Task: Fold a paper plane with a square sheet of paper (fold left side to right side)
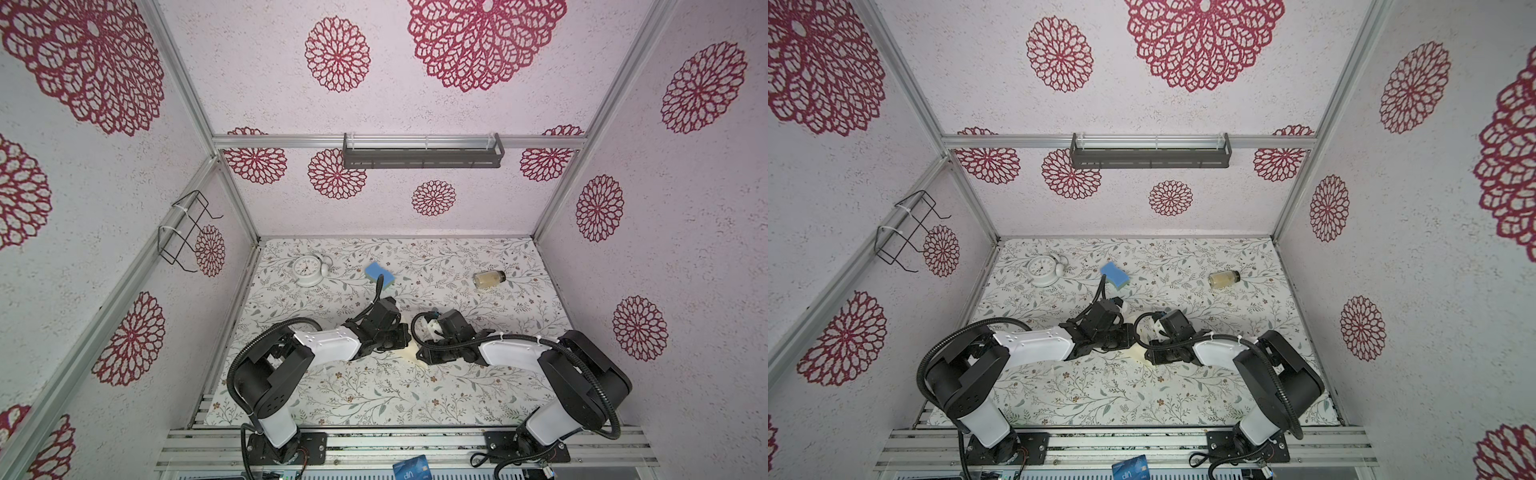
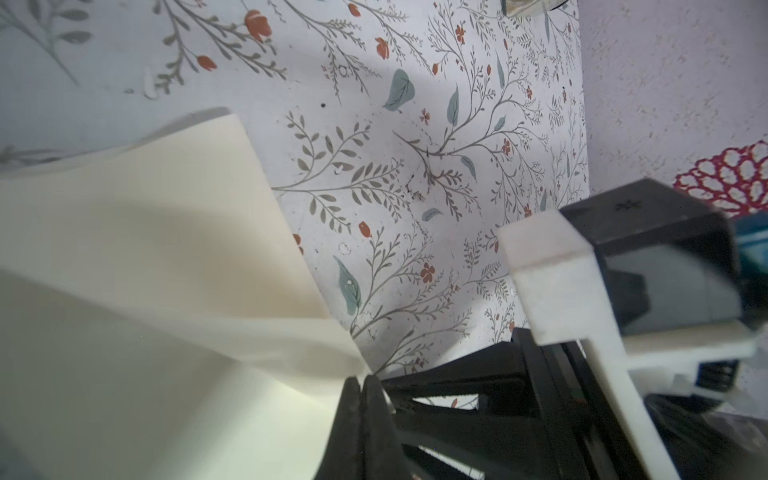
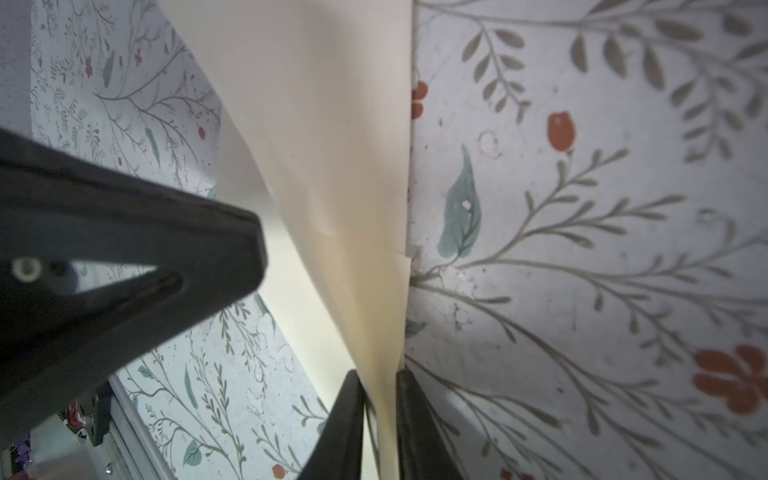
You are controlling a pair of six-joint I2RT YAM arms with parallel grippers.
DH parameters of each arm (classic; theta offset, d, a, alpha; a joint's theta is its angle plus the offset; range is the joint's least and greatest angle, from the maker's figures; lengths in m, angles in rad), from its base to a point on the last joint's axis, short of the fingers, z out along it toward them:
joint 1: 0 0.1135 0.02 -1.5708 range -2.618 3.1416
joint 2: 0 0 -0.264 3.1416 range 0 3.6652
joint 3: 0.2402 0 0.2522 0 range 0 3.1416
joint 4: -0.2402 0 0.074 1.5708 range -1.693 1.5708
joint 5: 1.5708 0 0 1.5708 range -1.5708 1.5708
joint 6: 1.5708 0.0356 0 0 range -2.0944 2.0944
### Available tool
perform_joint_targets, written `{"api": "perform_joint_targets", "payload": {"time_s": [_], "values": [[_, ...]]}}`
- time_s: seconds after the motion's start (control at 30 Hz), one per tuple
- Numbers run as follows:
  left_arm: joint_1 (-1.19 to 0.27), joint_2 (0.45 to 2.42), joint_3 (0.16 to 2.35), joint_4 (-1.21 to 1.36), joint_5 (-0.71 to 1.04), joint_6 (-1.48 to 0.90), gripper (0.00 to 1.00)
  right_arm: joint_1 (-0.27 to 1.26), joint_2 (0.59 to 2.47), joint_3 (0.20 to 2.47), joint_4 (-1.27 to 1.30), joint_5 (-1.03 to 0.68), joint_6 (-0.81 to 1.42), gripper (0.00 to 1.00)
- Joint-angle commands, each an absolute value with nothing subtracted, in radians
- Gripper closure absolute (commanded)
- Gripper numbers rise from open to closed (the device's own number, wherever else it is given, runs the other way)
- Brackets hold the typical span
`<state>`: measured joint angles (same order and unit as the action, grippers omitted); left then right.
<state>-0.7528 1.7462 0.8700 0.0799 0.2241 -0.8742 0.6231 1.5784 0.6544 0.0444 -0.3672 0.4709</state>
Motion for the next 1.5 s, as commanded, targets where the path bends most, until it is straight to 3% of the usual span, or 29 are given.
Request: {"api": "perform_joint_targets", "payload": {"time_s": [0.0,0.27,0.6,1.23,1.47], "values": [[-0.754,1.793,0.911,0.072,0.216,-0.841,1.0,0.62,1.612,0.629,-0.025,-0.36,0.455,0.81],[-0.755,1.856,0.932,0.052,0.176,-0.84,1.0,0.62,1.601,0.646,-0.061,-0.359,0.421,0.78],[-0.755,1.858,0.879,0.082,0.148,-0.885,1.0,0.62,1.509,0.721,-0.18,-0.31,0.385,0.62],[-0.754,1.868,0.869,0.095,0.148,-0.906,1.0,0.699,1.54,0.776,-0.187,-0.256,0.383,0.66],[-0.755,1.863,0.864,0.096,0.149,-0.907,1.0,0.708,1.577,0.786,-0.198,-0.215,0.366,0.77]]}}
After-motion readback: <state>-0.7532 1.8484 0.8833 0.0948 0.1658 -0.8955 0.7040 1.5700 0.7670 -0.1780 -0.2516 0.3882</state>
